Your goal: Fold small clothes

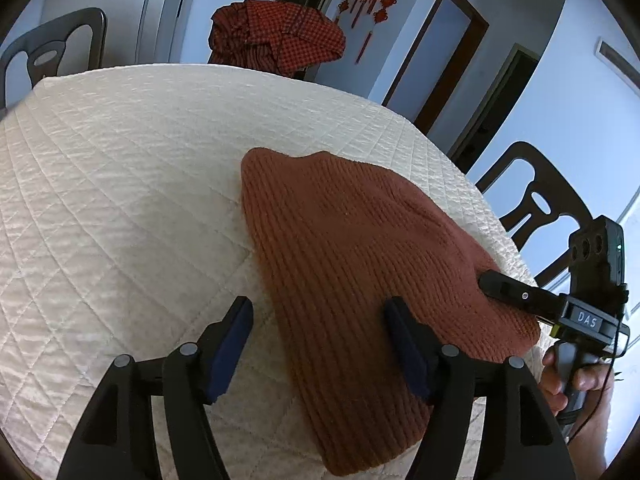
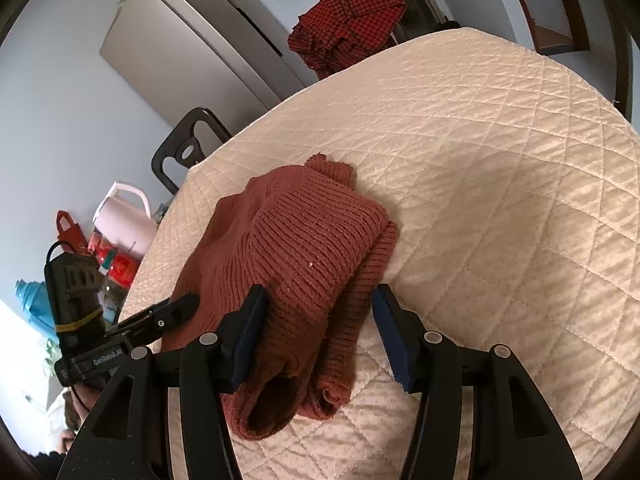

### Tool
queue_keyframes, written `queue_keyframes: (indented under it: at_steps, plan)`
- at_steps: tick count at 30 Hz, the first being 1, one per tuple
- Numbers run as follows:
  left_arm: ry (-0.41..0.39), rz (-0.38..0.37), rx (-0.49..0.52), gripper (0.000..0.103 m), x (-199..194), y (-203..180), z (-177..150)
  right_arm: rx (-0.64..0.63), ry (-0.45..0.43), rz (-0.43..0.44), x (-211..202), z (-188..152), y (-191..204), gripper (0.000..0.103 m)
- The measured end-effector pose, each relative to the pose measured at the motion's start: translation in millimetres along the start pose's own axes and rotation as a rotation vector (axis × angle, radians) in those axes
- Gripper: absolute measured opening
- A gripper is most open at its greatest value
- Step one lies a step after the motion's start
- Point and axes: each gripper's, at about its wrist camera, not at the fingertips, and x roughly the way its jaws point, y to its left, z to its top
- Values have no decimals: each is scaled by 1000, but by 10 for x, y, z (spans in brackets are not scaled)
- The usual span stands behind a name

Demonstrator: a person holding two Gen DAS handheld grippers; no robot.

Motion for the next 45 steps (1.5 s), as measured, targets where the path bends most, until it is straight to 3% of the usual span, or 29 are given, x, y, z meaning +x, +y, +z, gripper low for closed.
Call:
queue_keyframes:
  at_steps: [3,4,5,6,12,18,29,45]
  plan:
    - [3,13,22,69,10,-48,-2,-15,2,-12,32,6,33,55]
    - [5,4,29,60,12,-67,-3,-18,3,-18,36,5,46,54]
    - [10,-16,33,57,15,-79,-2,-21,8,-11,39,0,59,52]
    - [9,-9,34,56,8,-101,-8,-12,14,11,44,-10,55,45]
    - [1,-3,51,51,23,-134,0,2,16,23,77,2,29,43]
    - [-17,27,86,34,-93,-250,34,-28,14,10,17,10,135,27]
    - [-76,6,154,33,-492,-425,-34,-87,-36,53,-337,-123,462,25]
    - [-131,33,148,33,-785,-223,0,-144,-41,96,-237,-93,852,25]
